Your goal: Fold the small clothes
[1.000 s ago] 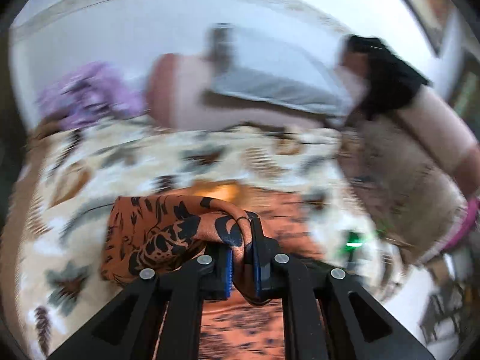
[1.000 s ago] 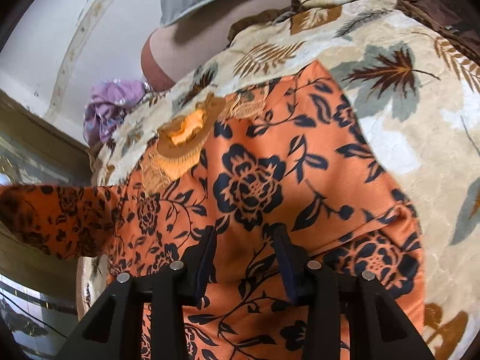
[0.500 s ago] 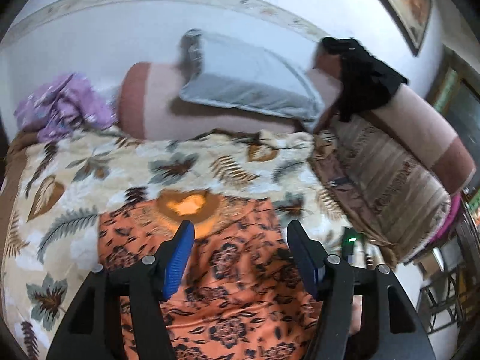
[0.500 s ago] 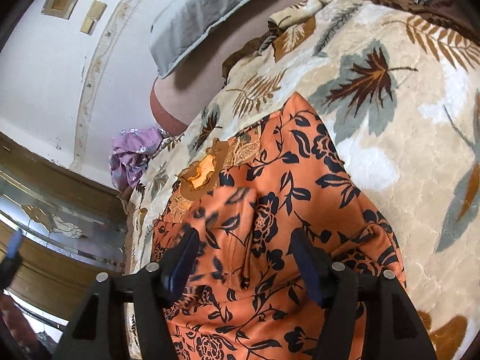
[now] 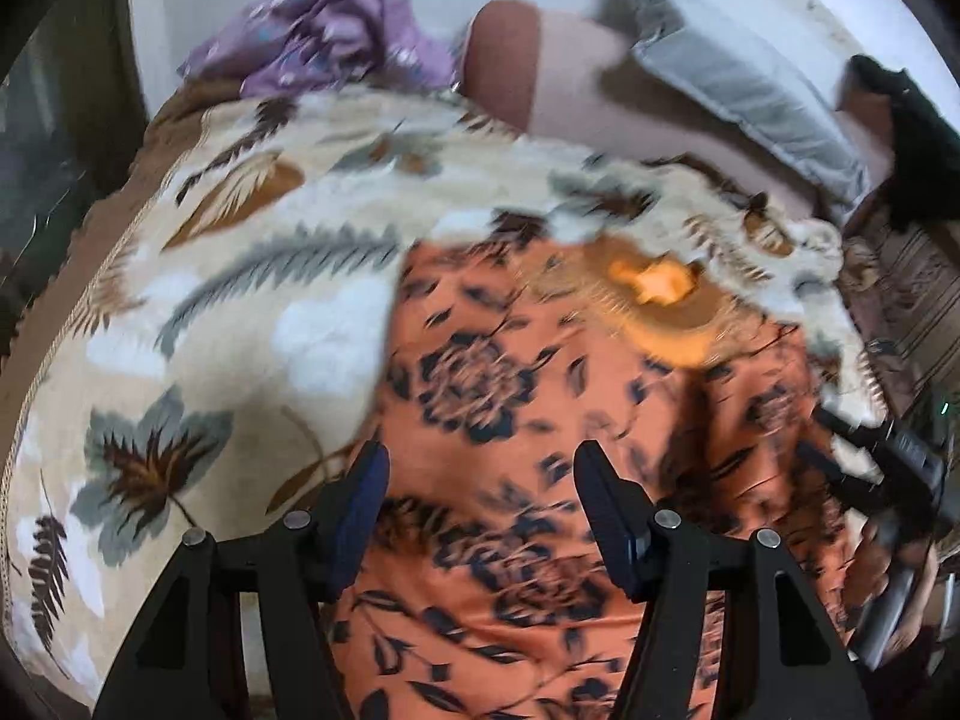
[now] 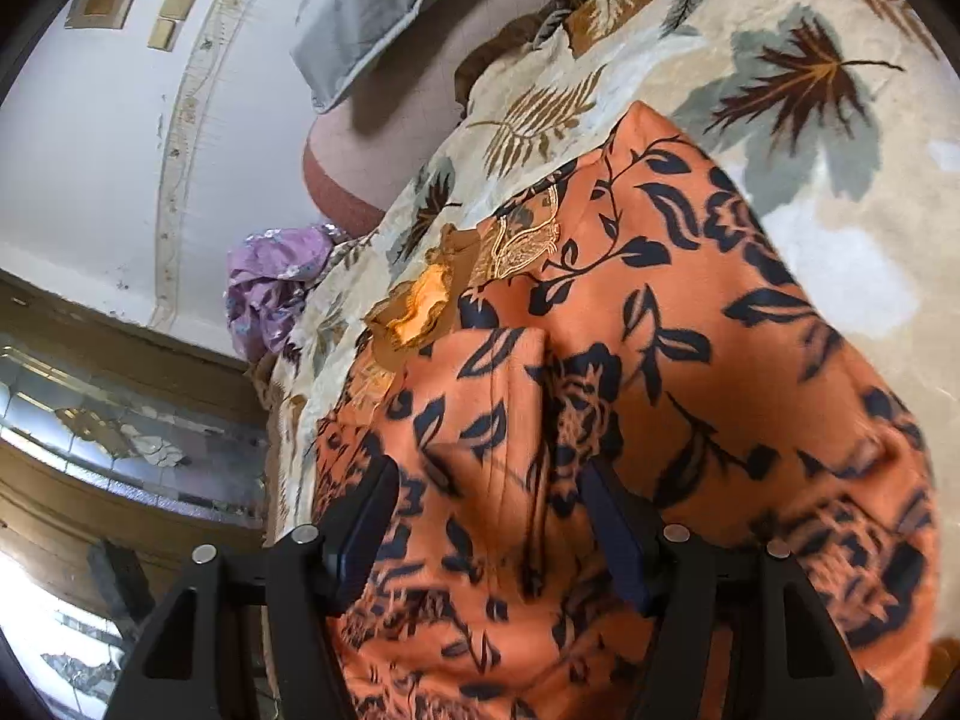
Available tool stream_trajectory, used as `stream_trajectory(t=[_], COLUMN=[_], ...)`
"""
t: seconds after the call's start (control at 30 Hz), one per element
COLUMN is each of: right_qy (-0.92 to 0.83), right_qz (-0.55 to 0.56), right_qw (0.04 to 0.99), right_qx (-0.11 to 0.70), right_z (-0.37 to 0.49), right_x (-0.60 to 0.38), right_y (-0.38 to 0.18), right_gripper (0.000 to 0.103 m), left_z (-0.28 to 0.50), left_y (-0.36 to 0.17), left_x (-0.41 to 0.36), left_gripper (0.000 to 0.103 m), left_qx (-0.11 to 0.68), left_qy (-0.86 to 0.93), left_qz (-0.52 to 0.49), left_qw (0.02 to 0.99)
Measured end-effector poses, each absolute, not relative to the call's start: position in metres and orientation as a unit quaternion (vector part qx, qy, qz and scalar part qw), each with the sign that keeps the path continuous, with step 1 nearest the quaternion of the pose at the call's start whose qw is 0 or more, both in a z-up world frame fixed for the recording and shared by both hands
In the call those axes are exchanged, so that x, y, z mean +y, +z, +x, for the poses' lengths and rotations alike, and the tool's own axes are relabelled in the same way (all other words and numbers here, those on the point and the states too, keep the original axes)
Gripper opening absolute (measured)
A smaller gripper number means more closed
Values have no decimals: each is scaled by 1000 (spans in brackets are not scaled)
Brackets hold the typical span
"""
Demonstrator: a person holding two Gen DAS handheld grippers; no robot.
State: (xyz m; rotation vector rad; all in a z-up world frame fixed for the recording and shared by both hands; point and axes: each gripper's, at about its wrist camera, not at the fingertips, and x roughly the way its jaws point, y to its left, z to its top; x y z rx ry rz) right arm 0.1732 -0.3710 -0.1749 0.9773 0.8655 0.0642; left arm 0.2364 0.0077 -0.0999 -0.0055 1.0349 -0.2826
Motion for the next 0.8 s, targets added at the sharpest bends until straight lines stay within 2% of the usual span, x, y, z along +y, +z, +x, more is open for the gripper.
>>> stream_trajectory(t=[0.2, 0.23, 0.27, 0.37, 0.43, 0.57, 0.8], right_qy=[23, 20, 17, 16, 14, 4, -66], right_qz=[442, 425, 410, 390, 388, 405, 418], right_qw=[802, 813, 821, 845, 860, 869, 856], right_qx=[401, 397, 396, 365, 331, 285, 296], right_z=[202, 202, 202, 193, 181, 159, 133], right_x=[-356, -354, -351, -354, -363, -391, -440], right_y=[-186, -182, -177, -154, -135, -115, -125], right_gripper=[65, 50, 28, 14, 10, 10, 10], left_z=[236, 238, 239, 239, 238, 236, 236], left_y=[-117, -118, -119, -121, -123, -126, -136], left_x=[4, 1, 0, -7, -14, -26, -41], left_gripper=[65, 65, 65, 65, 65, 65, 65], left_qx=[502, 503, 504, 508, 510, 515, 522], left_qy=[-134, -134, -133, -133, -133, -136, -130], left_qz=[28, 31, 33, 35, 41, 48, 63], left_qw=[854, 853, 853, 851, 849, 845, 841])
